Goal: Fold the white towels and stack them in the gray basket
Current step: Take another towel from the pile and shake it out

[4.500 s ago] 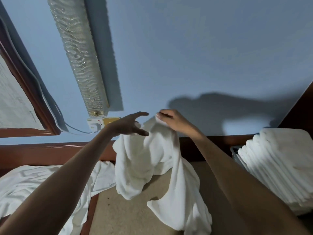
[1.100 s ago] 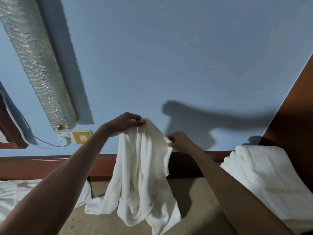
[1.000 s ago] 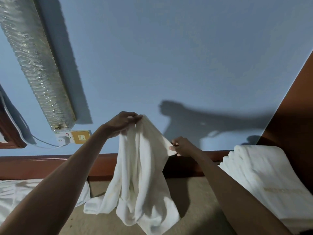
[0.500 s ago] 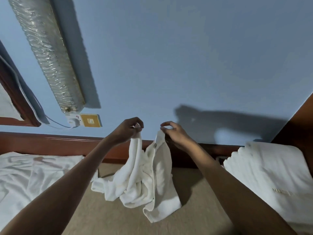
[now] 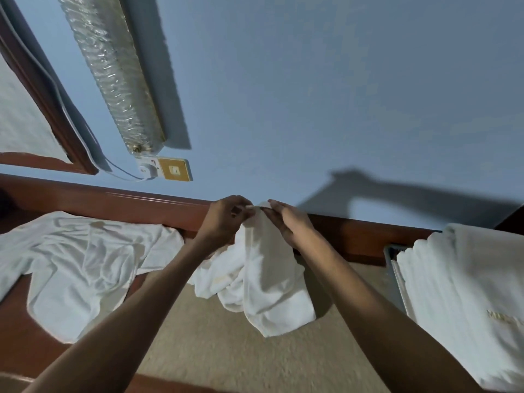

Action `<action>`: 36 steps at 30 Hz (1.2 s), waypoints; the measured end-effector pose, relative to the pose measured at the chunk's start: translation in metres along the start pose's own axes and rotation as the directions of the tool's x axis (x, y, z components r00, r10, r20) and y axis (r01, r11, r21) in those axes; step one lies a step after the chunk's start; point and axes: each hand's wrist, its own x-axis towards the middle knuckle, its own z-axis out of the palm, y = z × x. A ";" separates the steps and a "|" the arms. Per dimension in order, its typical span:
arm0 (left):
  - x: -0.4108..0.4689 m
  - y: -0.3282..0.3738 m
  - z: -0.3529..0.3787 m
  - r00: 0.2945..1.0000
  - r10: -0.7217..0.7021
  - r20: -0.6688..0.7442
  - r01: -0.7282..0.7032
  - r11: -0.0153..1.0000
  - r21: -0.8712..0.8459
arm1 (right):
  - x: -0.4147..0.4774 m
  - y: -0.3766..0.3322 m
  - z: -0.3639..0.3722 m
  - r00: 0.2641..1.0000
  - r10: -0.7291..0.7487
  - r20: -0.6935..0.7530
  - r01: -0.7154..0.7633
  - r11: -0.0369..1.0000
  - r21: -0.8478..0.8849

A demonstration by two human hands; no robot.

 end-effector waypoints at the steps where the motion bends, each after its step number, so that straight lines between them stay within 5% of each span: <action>1: 0.000 0.000 -0.001 1.000 0.011 -0.002 -0.011 1.000 0.013 | -0.003 0.002 0.000 1.000 -0.016 0.011 0.016 1.000 -0.014; 7: 0.001 0.012 -0.031 0.998 0.063 -0.019 -0.063 0.998 -0.013 | -0.019 0.011 -0.005 0.966 -0.205 0.154 0.255 0.843 -0.475; 10: 0.009 0.026 -0.062 0.990 0.139 -0.013 -0.139 0.990 -0.024 | -0.041 0.005 0.011 0.926 -0.283 0.249 0.374 0.604 -0.704; 13: 0.013 0.043 -0.098 0.981 0.191 -0.044 -0.193 0.980 -0.044 | -0.065 0.001 0.037 0.837 -0.412 0.361 0.528 0.428 -0.734; 17: 0.015 0.067 -0.142 0.972 0.209 -0.105 -0.223 0.964 -0.145 | -0.103 -0.022 0.078 0.715 -0.567 0.409 0.672 0.398 -0.624; 27: 0.028 0.141 -0.241 0.907 0.363 -0.212 -0.390 0.915 -0.103 | -0.180 -0.110 0.132 0.751 -0.403 0.524 0.654 0.336 -0.678; 36: 0.037 0.152 -0.297 0.848 0.241 -0.472 -0.318 0.944 -0.088 | -0.204 -0.138 0.120 0.793 -0.394 0.465 0.583 0.268 -0.767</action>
